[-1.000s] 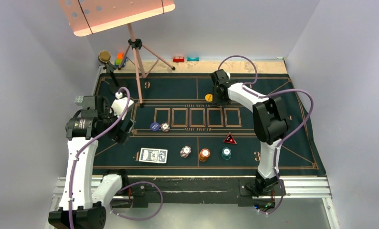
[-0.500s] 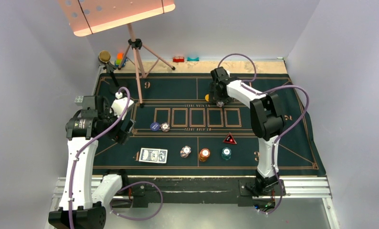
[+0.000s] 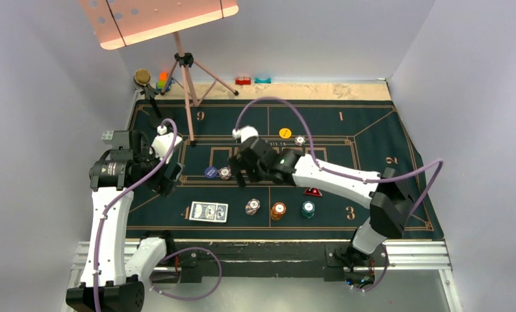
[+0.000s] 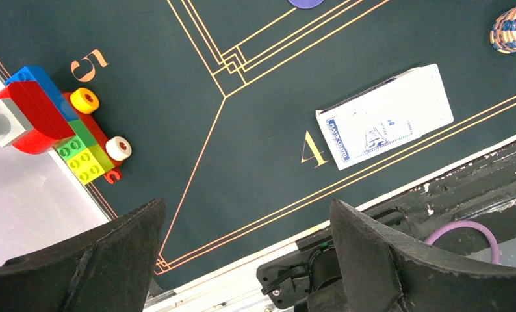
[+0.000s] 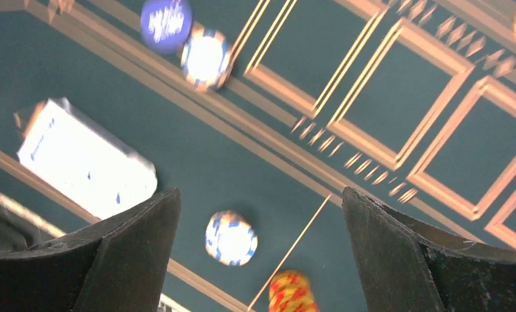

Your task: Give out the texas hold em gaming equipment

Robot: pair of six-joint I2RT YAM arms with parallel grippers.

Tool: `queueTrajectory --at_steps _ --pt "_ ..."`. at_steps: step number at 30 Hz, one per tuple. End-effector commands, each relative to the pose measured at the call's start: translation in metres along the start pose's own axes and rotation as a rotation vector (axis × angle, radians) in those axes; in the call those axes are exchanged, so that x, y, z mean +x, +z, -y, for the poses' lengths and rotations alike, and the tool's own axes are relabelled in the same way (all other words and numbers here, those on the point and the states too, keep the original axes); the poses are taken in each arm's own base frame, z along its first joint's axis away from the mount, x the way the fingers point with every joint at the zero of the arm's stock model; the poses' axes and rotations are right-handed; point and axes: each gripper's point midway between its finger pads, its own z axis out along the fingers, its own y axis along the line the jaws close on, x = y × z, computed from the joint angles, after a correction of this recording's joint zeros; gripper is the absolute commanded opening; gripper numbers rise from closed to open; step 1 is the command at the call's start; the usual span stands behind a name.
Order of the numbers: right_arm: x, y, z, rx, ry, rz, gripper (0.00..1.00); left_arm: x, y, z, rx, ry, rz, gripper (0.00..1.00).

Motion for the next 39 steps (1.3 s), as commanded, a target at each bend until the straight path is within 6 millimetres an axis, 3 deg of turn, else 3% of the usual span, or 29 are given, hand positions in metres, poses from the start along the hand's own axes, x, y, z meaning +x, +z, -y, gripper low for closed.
queueTrajectory --at_steps 1,5,13,19,34,39 --pt "0.065 0.000 -0.027 -0.081 -0.031 -0.129 0.98 -0.006 -0.002 0.003 0.018 0.013 0.020 1.00" --pt "0.097 -0.001 -0.051 -0.129 -0.094 -0.182 0.98 -0.002 0.000 0.002 0.013 0.011 0.007 1.00" --pt "0.130 0.014 -0.065 -0.164 -0.132 -0.255 0.98 -0.004 -0.003 0.000 0.001 0.014 0.015 1.00" --pt "0.151 0.026 -0.067 -0.165 -0.140 -0.314 0.87 -0.004 -0.003 0.001 0.002 0.010 0.012 1.00" --pt "0.151 0.027 -0.062 -0.142 -0.142 -0.314 0.62 -0.004 -0.005 0.001 0.001 0.016 0.018 1.00" --pt "0.149 0.025 -0.061 -0.134 -0.145 -0.311 0.49 -0.004 -0.006 0.001 0.000 0.017 0.018 1.00"
